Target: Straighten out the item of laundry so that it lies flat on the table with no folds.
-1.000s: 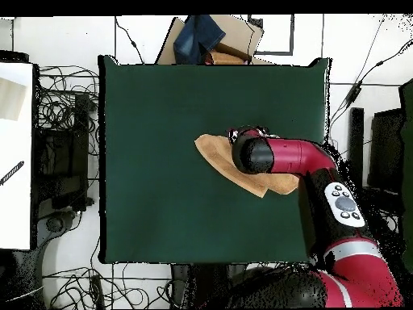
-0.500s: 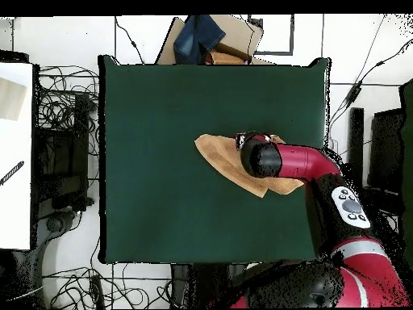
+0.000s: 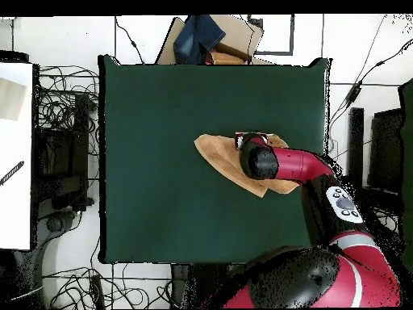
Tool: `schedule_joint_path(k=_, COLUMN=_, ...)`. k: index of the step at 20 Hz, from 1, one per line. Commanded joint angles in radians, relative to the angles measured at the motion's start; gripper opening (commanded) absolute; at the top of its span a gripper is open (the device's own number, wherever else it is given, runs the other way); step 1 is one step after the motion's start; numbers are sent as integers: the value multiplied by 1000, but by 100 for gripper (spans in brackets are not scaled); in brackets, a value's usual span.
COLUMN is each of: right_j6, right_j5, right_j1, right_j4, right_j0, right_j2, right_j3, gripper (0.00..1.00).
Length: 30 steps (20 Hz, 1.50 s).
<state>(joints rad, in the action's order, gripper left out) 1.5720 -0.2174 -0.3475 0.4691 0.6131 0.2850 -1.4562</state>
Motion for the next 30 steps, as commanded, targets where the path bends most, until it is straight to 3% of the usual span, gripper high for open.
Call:
schedule_joint_path(k=1, right_j6=112, right_j5=99, right_j1=150, right_j4=51, right_j0=-99, right_j2=-56, right_j3=109, gripper=100)
schedule_joint_path(k=8, right_j6=137, right_j5=134, right_j1=237, right_j4=29, right_j0=-189, right_j2=-111, right_j3=206, gripper=100)
schedule_joint_path(k=15, right_j6=107, right_j5=124, right_j1=269, right_j4=22, right_j0=-182, right_j2=-89, right_j3=230, gripper=100)
schedule_joint_path(k=16, right_j6=104, right_j5=122, right_j1=270, right_j4=25, right_j0=-185, right_j2=-91, right_j3=233, gripper=0)
schedule_joint_path(k=19, right_j6=64, right_j5=152, right_j1=269, right_j4=59, right_j0=-149, right_j2=-46, right_j3=216, gripper=0)
schedule_joint_path(k=30, right_j6=61, right_j5=143, right_j1=268, right_j4=44, right_j0=-146, right_j2=-41, right_j3=216, gripper=0)
